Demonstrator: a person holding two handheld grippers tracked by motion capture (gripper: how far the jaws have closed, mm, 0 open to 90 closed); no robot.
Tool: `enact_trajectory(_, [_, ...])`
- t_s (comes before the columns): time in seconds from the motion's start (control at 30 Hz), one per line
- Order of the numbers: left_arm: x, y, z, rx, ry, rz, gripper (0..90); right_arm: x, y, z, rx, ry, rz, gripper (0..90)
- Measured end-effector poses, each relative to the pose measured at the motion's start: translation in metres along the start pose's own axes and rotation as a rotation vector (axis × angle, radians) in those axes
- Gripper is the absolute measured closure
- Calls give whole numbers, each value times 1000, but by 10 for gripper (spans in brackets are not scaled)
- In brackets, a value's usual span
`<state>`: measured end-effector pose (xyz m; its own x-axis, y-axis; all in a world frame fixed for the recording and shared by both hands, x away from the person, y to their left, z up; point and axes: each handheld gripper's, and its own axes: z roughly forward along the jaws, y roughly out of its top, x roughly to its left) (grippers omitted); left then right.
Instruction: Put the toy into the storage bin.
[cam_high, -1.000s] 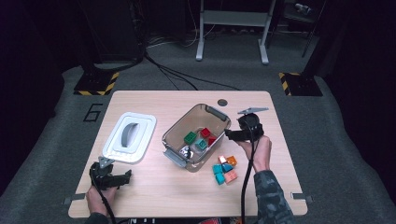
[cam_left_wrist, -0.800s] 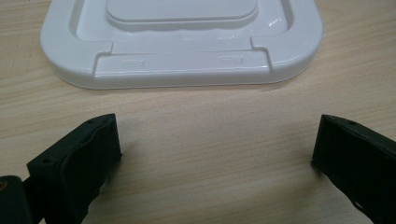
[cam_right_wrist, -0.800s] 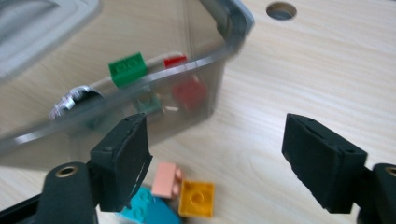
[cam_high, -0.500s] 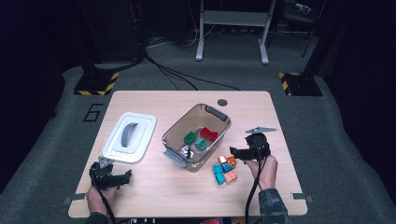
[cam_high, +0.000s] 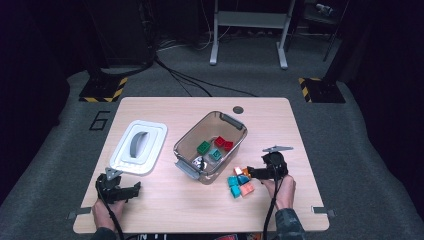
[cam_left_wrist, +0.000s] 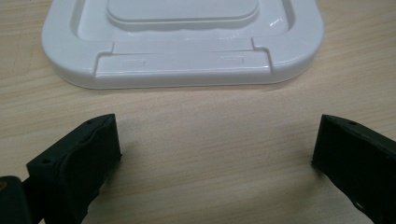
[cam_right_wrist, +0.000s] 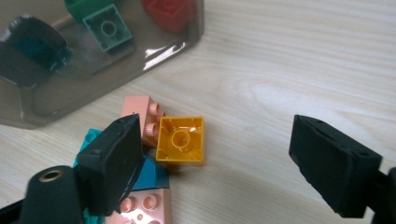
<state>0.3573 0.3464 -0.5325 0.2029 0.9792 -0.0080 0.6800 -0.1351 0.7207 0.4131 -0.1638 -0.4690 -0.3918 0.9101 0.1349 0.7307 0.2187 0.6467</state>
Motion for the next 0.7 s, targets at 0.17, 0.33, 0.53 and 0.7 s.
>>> enact_trajectory(0.17, [0, 0, 0, 0, 0, -1, 6, 6, 0, 20, 57, -3, 6, 277])
enact_trajectory(0.33, [0, 0, 0, 1, 1, -1, 6, 6, 4, 30, 96, -3, -16, 337])
enact_trajectory(0.53, [0, 0, 0, 1, 1, 0, 6, 7, 4, 32, 118, -1, -23, 459])
enact_trajectory(0.7, [0, 0, 0, 1, 1, -1, 6, 7, 4, 35, 138, 0, -23, 559])
